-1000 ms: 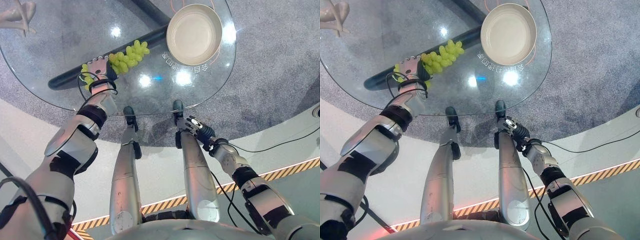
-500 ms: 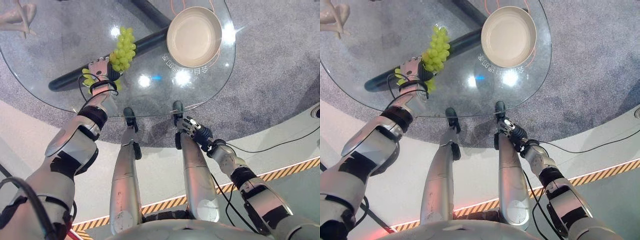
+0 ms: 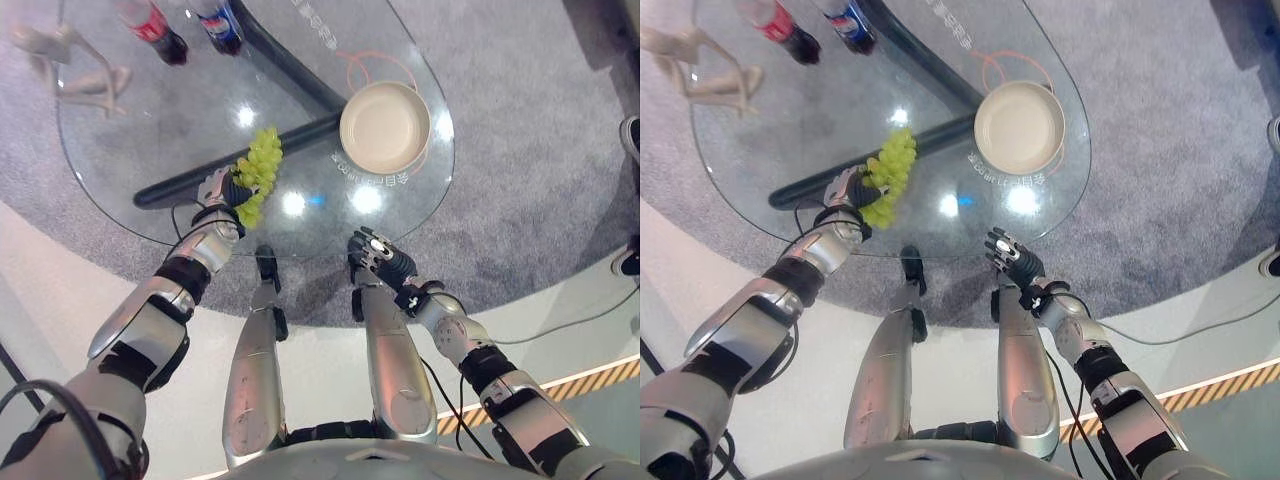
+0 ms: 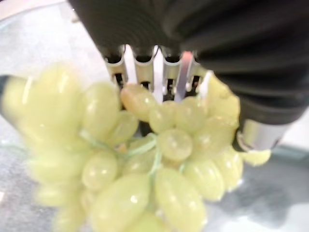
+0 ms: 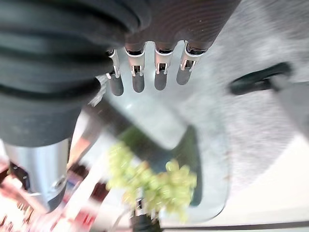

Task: Pick up fruits into the plate

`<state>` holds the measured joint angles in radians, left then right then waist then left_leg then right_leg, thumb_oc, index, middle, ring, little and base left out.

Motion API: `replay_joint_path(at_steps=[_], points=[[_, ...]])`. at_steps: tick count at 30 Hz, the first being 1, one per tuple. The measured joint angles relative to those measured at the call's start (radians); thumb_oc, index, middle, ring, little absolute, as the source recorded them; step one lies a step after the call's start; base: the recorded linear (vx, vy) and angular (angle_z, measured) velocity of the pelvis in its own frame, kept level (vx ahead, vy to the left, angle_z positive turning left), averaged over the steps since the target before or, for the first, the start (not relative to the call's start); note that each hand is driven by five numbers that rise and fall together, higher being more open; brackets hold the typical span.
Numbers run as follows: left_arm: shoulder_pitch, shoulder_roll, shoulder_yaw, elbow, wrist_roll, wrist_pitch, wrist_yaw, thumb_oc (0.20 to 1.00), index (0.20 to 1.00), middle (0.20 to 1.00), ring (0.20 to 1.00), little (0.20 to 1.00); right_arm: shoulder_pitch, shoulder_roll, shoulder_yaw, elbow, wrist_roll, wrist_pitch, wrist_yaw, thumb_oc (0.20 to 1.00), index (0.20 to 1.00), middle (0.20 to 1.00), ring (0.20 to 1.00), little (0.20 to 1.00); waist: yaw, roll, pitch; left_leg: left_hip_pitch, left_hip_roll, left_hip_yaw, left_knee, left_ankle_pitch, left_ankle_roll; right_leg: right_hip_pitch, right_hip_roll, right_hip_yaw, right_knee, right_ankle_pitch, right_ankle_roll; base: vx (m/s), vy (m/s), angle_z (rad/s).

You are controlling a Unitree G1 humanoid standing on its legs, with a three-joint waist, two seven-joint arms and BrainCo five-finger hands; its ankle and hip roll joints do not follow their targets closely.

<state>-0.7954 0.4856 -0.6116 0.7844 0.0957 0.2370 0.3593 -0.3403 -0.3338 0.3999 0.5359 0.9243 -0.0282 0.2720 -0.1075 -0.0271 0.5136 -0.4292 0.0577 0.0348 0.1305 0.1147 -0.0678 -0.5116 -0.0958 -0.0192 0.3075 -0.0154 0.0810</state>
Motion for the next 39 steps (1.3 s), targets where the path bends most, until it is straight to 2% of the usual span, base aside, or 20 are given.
replay_joint_path(at_steps=[5,9,12,14,17,18,20,22,25,28,39], points=[[0.132,0.064,0.054,-0.245,-0.009,-0.057,-0.041,0.200,0.200,0.200,0.200,0.200,0.064,-0.010,-0.059,-0.162,-0.063,0.004,-0.038,1.000,1.000,1.000,1.000,1.000,0.033,0.002,0.001,0.185,0.004,-0.024,-0.089,0.021,-0.002,0.201,0.000,-0.041,-0.086,0.000,0.001,0.08,-0.004,0.16],[0.195,0.129,0.101,-0.403,-0.019,-0.092,-0.091,0.200,0.200,0.200,0.200,0.200,0.099,-0.019,-0.101,-0.247,-0.086,0.015,-0.045,1.000,1.000,1.000,1.000,1.000,0.059,0.006,-0.022,0.233,0.005,-0.037,-0.124,0.023,-0.010,0.261,0.001,-0.060,-0.124,0.001,0.000,0.10,-0.006,0.13],[0.239,0.155,0.139,-0.500,-0.018,-0.112,-0.151,0.200,0.200,0.200,0.200,0.200,0.115,-0.029,-0.132,-0.298,-0.091,0.039,-0.044,1.000,1.000,1.000,1.000,1.000,0.060,0.007,-0.027,0.291,0.005,-0.052,-0.143,0.032,-0.005,0.344,0.002,-0.081,-0.179,0.015,0.001,0.14,-0.014,0.19],[0.285,0.162,0.167,-0.597,-0.011,-0.123,-0.229,0.200,0.200,0.200,0.200,0.200,0.128,-0.042,-0.171,-0.356,-0.113,0.067,-0.041,1.000,1.000,1.000,1.000,1.000,0.082,0.022,-0.052,0.336,0.006,-0.061,-0.162,0.028,-0.007,0.412,0.002,-0.098,-0.223,0.024,0.003,0.17,-0.023,0.20],[0.356,0.161,0.173,-0.712,0.022,-0.163,-0.334,0.200,0.200,0.200,0.200,0.200,0.149,-0.049,-0.192,-0.374,-0.130,0.100,-0.039,1.000,1.000,1.000,1.000,1.000,0.105,0.036,-0.157,0.388,0.004,-0.072,-0.200,0.024,-0.009,0.484,0.004,-0.120,-0.284,0.024,0.004,0.19,-0.015,0.21],[0.370,0.160,0.175,-0.727,0.024,-0.175,-0.368,0.200,0.200,0.200,0.200,0.200,0.146,-0.051,-0.192,-0.381,-0.130,0.116,-0.035,1.000,1.000,1.000,1.000,1.000,0.111,0.043,-0.192,0.404,0.002,-0.078,-0.212,0.024,-0.009,0.510,0.003,-0.131,-0.304,0.024,0.004,0.21,-0.016,0.24],[0.372,0.160,0.175,-0.752,0.024,-0.177,-0.434,0.200,0.200,0.200,0.200,0.200,0.147,-0.056,-0.191,-0.383,-0.135,0.159,-0.025,1.000,1.000,1.000,1.000,1.000,0.115,0.047,-0.215,0.453,-0.004,-0.093,-0.219,0.020,-0.010,0.583,0.000,-0.152,-0.339,0.024,0.005,0.11,-0.004,0.27],[0.384,0.159,0.175,-0.774,0.024,-0.196,-0.477,0.200,0.200,0.200,0.200,0.200,0.154,-0.057,-0.188,-0.383,-0.160,0.184,-0.023,1.000,1.000,1.000,1.000,1.000,0.126,0.046,-0.267,0.458,-0.005,-0.097,-0.219,0.012,-0.011,0.602,0.001,-0.158,-0.362,0.024,0.005,0.08,-0.008,0.13],[0.384,0.157,0.175,-0.815,0.021,-0.218,-0.533,0.200,0.200,0.200,0.200,0.200,0.154,-0.066,-0.187,-0.383,-0.175,0.213,-0.023,1.000,1.000,1.000,1.000,1.000,0.133,0.045,-0.285,0.489,-0.008,-0.114,-0.219,0.007,-0.015,0.654,0.002,-0.180,-0.384,0.026,0.007,0.06,-0.003,0.16],[0.386,0.156,0.175,-0.846,0.021,-0.222,-0.563,0.200,0.200,0.200,0.200,0.200,0.155,-0.079,-0.183,-0.383,-0.200,0.237,-0.023,1.000,1.000,1.000,1.000,1.000,0.141,0.045,-0.318,0.492,-0.007,-0.119,-0.219,0.006,-0.016,0.666,0.004,-0.186,-0.394,0.026,0.007,0.06,0.002,0.09],[0.446,0.154,0.176,-0.855,0.021,-0.220,-0.603,0.200,0.200,0.200,0.200,0.200,0.213,-0.082,-0.177,-0.383,-0.220,0.294,-0.022,1.000,1.000,1.000,1.000,1.000,0.143,0.038,-0.377,0.513,-0.009,-0.123,-0.220,0.004,-0.015,0.692,0.003,-0.192,-0.399,0.025,0.007,0.03,0.007,0.02]])
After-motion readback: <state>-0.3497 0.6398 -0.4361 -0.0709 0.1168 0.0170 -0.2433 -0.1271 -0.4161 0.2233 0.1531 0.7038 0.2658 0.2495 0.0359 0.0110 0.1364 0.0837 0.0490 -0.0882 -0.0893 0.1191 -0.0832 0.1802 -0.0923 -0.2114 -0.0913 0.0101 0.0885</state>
